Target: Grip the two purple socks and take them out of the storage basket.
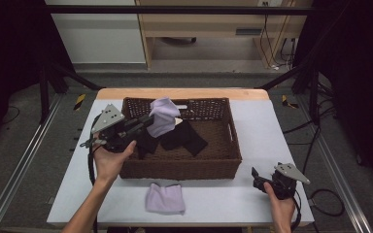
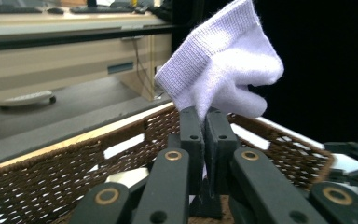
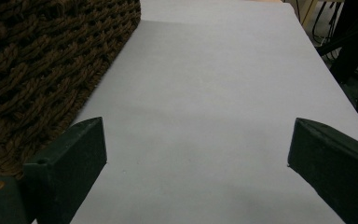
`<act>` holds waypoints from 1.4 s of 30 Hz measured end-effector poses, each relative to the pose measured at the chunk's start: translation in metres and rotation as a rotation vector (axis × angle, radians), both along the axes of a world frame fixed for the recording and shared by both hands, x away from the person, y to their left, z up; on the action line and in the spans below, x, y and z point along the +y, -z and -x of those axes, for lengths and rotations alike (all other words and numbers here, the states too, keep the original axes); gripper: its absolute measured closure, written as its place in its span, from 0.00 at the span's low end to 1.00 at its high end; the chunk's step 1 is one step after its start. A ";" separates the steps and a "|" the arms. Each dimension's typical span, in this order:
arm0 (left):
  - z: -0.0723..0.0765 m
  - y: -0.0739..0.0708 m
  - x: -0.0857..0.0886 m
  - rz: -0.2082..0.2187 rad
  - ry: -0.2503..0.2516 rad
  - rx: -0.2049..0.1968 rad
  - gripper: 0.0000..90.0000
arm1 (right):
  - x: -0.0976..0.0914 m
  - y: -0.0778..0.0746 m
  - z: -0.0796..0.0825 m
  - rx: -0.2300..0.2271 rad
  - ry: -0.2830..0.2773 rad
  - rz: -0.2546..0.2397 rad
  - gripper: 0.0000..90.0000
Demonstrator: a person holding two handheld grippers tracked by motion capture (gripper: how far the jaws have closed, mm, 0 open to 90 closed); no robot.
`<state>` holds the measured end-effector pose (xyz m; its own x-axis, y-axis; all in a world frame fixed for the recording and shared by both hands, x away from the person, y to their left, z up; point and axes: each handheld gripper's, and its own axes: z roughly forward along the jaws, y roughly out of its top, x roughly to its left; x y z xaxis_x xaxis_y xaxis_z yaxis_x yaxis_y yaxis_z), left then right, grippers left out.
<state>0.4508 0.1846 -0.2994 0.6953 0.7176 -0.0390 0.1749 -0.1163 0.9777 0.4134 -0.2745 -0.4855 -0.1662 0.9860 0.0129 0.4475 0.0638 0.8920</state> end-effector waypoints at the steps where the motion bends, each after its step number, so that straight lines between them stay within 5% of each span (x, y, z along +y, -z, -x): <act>1: 0.004 -0.001 0.001 -0.001 0.005 -0.002 0.96 | 0.000 0.000 0.000 0.000 0.000 0.000 0.05; 15: 0.057 -0.002 0.022 0.002 0.056 -0.046 0.96 | 0.000 0.000 0.000 -0.002 0.002 0.001 0.05; 26: 0.089 0.024 0.027 -0.066 0.100 -0.013 0.96 | 0.001 0.000 0.000 -0.005 0.008 0.005 0.05; 32: 0.092 0.050 0.023 -0.112 0.124 0.064 0.96 | 0.001 0.000 0.000 -0.005 0.008 0.006 0.05; 42: 0.078 0.116 -0.003 -0.245 0.157 0.247 0.96 | 0.000 0.000 0.000 -0.005 0.003 0.003 0.05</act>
<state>0.3733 0.1820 -0.4155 0.7887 0.6119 -0.0599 0.3633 -0.3853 0.8483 0.4133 -0.2741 -0.4856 -0.1629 0.9866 0.0087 0.4432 0.0653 0.8940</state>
